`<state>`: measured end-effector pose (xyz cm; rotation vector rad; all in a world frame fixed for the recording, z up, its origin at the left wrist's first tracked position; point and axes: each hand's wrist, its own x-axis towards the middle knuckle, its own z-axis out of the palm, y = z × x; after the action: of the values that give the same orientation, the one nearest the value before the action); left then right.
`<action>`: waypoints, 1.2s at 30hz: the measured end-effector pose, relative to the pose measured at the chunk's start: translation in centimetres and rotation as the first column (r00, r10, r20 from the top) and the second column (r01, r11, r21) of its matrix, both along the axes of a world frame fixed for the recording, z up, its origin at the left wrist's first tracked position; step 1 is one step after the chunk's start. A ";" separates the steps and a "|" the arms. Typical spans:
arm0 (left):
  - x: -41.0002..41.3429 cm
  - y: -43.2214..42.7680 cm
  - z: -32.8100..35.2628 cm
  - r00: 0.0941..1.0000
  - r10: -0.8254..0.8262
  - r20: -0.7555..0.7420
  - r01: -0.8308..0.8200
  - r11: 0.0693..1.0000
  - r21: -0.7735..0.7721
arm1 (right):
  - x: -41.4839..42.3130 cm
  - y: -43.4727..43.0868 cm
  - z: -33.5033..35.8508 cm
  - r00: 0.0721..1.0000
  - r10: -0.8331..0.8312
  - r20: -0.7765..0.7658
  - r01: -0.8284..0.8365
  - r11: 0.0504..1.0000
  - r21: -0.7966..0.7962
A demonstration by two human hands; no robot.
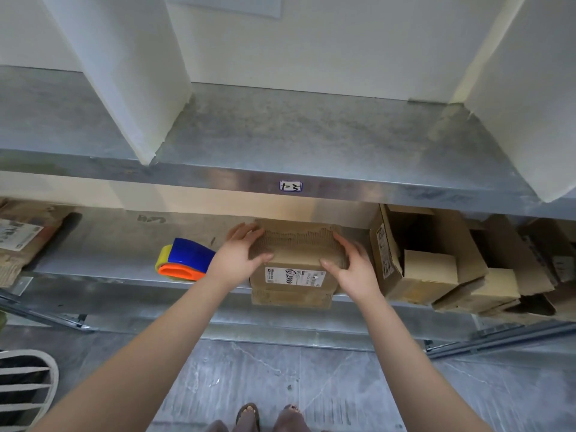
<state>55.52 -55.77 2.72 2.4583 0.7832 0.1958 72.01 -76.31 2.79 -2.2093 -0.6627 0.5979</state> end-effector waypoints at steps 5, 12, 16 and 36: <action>-1.3 -1.5 0.8 0.999 -0.051 -0.018 0.052 0.997 0.062 | -1.8 -1.0 0.0 0.956 0.052 0.287 -0.055 0.998 0.003; -2.9 -1.9 1.3 0.990 -0.099 -0.100 0.119 0.969 0.216 | -2.9 -0.4 0.3 0.855 0.135 0.501 -0.111 0.991 -0.078; -4.0 -1.8 1.3 0.985 -0.129 -0.114 0.157 0.944 0.290 | -3.4 -0.3 0.2 0.824 0.123 0.553 -0.107 0.992 -0.061; -13.5 12.1 1.0 0.915 -0.330 -0.233 0.401 0.816 0.417 | -17.8 14.0 0.1 0.695 0.179 0.697 -0.179 0.981 -0.075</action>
<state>42.04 -43.67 3.69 3.0491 0.3198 0.0495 54.16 -62.29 2.85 -2.3677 -1.2765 -0.2080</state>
